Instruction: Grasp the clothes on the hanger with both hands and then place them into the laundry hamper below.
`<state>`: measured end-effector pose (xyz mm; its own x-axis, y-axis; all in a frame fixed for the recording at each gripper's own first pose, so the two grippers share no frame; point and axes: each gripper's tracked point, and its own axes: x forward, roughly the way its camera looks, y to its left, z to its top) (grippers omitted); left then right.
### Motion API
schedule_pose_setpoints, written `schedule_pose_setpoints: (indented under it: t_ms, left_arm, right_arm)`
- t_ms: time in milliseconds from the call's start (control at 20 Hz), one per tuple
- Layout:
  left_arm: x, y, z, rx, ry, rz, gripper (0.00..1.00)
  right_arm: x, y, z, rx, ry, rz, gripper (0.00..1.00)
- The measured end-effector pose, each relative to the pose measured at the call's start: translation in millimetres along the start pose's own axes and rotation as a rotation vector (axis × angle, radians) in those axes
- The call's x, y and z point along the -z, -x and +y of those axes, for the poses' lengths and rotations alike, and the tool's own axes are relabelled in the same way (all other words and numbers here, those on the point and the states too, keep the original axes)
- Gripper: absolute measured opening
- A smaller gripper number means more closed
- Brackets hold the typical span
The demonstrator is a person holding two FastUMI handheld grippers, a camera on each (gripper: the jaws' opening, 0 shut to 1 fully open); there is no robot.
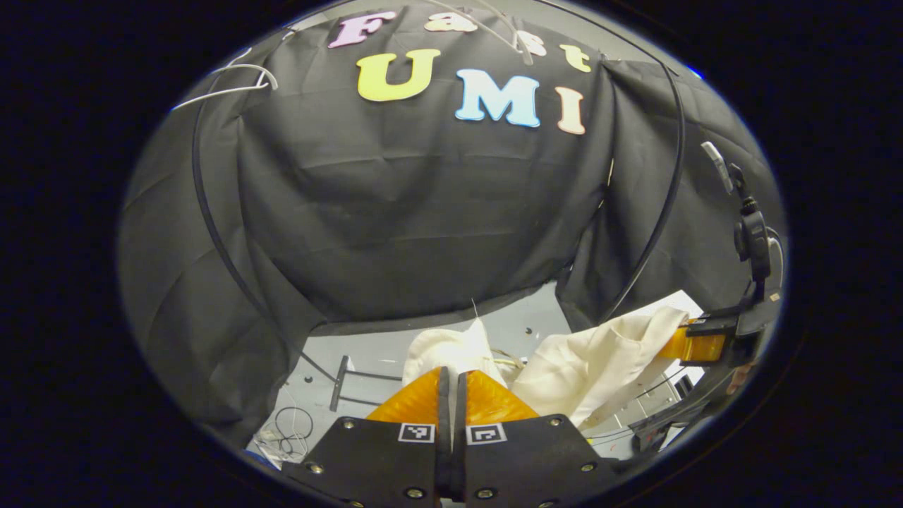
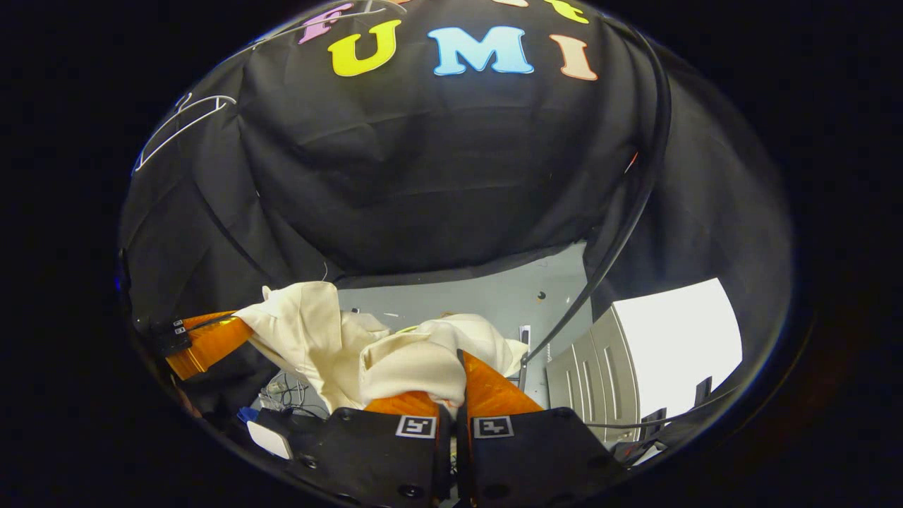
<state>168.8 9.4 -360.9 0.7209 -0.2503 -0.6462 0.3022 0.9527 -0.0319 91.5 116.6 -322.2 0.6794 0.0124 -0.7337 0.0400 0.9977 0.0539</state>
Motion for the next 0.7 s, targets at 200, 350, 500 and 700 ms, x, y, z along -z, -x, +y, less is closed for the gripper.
schedule_pose_setpoints:
  t_ms: [200, 350, 500, 700]
  left_arm:
    - [4, -6, 8, -0.009, 0.024, 0.027, 0.01]
    - [23, -6, 11, 0.005, 0.053, 0.077, 0.02]
    - [41, -7, 11, 0.028, 0.063, 0.122, 0.35]
    - [67, -1, 30, -0.031, 0.039, 0.172, 0.95]
  right_arm:
    - [12, -1, 8, -0.021, 0.012, 0.034, 0.12]
    - [20, 0, 15, -0.059, -0.005, 0.073, 0.21]
    - [30, 8, 21, -0.098, -0.016, 0.105, 0.72]
    - [34, 24, 2, -0.06, 0.003, 0.084, 0.99]
